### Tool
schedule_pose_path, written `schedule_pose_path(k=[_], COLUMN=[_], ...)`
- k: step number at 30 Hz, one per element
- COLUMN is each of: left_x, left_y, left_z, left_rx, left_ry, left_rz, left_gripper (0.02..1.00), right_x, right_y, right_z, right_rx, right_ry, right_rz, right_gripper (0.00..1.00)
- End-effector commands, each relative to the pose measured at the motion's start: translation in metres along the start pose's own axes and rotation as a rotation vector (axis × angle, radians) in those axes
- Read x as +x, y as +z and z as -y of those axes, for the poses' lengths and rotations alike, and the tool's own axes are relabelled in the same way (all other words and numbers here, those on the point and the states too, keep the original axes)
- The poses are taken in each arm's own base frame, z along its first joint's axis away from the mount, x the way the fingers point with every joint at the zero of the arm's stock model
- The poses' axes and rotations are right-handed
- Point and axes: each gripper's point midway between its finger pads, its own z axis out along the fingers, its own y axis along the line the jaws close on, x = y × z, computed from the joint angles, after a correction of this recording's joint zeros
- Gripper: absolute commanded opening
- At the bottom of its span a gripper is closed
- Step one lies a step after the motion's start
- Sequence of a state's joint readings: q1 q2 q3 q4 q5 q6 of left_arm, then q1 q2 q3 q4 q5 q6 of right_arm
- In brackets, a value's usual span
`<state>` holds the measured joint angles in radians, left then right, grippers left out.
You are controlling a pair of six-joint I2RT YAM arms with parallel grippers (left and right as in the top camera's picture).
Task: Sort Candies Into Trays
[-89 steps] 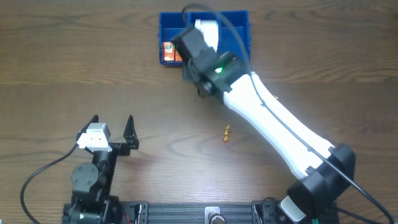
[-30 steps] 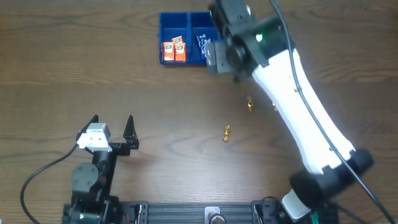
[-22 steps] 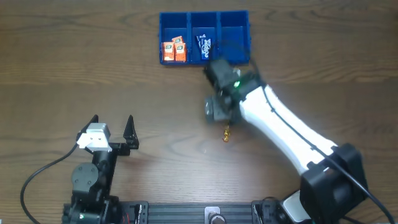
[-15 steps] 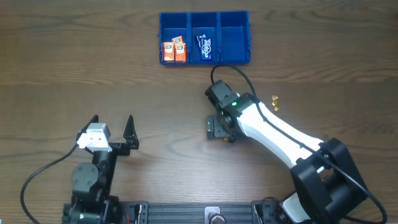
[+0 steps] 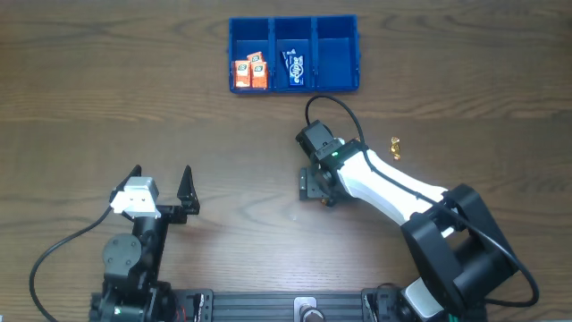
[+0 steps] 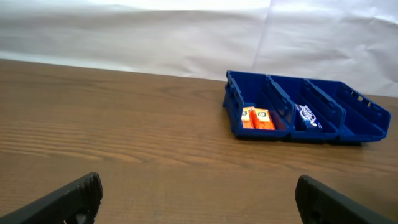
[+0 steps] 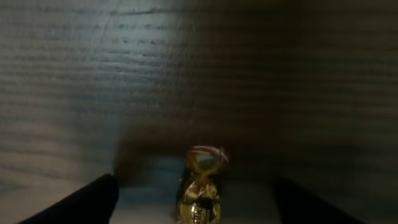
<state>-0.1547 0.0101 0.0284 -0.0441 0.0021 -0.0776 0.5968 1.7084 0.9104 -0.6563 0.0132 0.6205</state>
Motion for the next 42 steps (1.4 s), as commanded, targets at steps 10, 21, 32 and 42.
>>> schedule_pose_path(k=[10, 21, 32, 42], left_x=[0.018, 0.018, 0.018, 0.018], left_y=[0.001, 0.001, 0.001, 0.001], left_z=[-0.003, -0.003, -0.003, -0.003], left_rx=[-0.014, -0.014, -0.014, -0.014], left_ry=[0.007, 0.007, 0.007, 0.007], left_rz=[-0.050, -0.050, -0.050, -0.050], left_gripper=[0.998, 0.998, 0.998, 0.998], right_x=[0.009, -0.014, -0.216, -0.306], right_y=[0.009, -0.013, -0.221, -0.148], right_z=[0.006, -0.001, 0.026, 0.033], right_rx=[0.025, 0.010, 0.118, 0.094], right_ry=[0.011, 0.009, 0.025, 0.038], right_rz=[-0.043, 0.038, 0.635, 0.661], right_gripper=[0.301, 0.036, 0.036, 0.036])
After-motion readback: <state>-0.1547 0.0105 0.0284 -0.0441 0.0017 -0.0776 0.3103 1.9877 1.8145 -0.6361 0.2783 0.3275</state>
